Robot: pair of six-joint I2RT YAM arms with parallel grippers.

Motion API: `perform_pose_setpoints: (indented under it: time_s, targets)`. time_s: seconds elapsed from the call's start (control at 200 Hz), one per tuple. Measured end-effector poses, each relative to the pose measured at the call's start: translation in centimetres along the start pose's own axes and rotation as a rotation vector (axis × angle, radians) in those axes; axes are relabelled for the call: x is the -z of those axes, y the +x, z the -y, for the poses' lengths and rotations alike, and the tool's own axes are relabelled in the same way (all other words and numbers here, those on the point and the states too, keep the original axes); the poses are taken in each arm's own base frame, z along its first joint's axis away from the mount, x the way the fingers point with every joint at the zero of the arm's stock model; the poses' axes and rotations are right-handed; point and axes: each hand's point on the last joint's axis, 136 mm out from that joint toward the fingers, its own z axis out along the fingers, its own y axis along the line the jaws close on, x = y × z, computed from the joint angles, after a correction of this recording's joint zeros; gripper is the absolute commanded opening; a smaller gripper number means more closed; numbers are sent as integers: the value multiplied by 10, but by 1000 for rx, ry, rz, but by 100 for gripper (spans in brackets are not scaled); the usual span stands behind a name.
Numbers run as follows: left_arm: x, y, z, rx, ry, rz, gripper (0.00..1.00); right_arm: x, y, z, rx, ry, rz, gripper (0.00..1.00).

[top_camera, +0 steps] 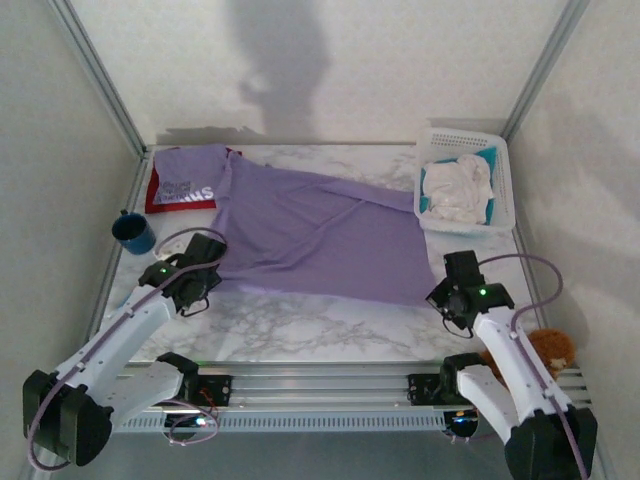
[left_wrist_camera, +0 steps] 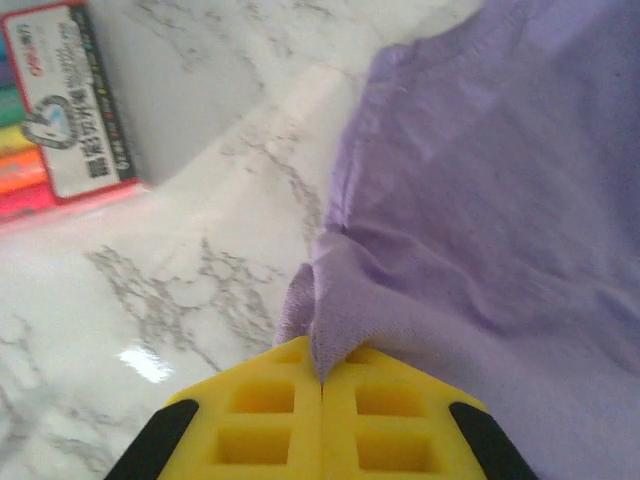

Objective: Fold and stack the t-shirts

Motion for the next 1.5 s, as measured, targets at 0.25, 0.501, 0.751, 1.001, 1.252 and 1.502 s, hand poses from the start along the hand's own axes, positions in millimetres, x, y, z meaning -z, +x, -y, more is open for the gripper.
perform_pose_setpoints:
  time_s: [0.25,0.501,0.751,1.001,1.252,1.502]
  targets:
    - [0,2,-13,-26,-29,-36,0,-3,11,16,-46,42,-17,0]
    - [-6,20,-12,-94,-32,-190,0,-5,21,19,-21,54,-58,0]
    - [-27,44,4,-177,-35,-341,0,-13,15,11,106,124,-114,0]
    - [-42,20,41,-245,-11,-326,0,-15,-23,-28,219,112,-63,0]
    - [-55,-16,72,-279,18,-278,0,-26,-48,-53,304,120,-30,0]
    - [-66,-46,82,-269,32,-257,0,-41,-58,-68,355,132,-37,0]
